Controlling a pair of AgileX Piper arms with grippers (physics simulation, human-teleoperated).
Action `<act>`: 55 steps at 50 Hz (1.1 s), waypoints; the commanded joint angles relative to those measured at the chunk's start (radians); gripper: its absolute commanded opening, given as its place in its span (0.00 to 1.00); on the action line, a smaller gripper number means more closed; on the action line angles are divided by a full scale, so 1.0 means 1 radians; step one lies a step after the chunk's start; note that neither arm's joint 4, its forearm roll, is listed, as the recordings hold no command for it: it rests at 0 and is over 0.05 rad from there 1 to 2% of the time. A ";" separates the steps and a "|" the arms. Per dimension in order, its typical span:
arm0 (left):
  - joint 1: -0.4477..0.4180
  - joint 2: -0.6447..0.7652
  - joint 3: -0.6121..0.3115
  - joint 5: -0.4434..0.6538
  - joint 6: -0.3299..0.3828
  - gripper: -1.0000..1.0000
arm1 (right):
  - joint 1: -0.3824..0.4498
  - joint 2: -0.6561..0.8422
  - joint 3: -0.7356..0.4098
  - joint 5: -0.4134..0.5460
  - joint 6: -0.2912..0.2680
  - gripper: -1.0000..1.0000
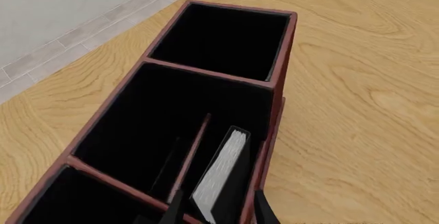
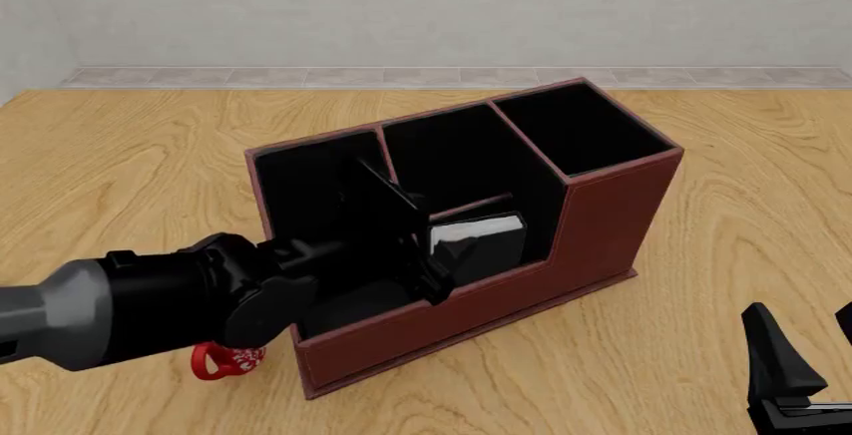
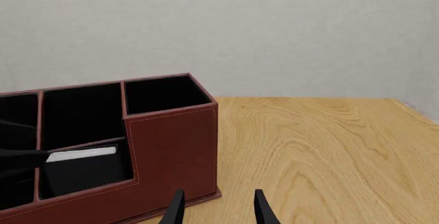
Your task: Pick up the book and place it in the back compartment of the caddy.
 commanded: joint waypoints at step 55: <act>0.025 -0.593 0.360 0.105 0.015 1.00 | 0.000 0.000 0.000 0.000 0.000 1.00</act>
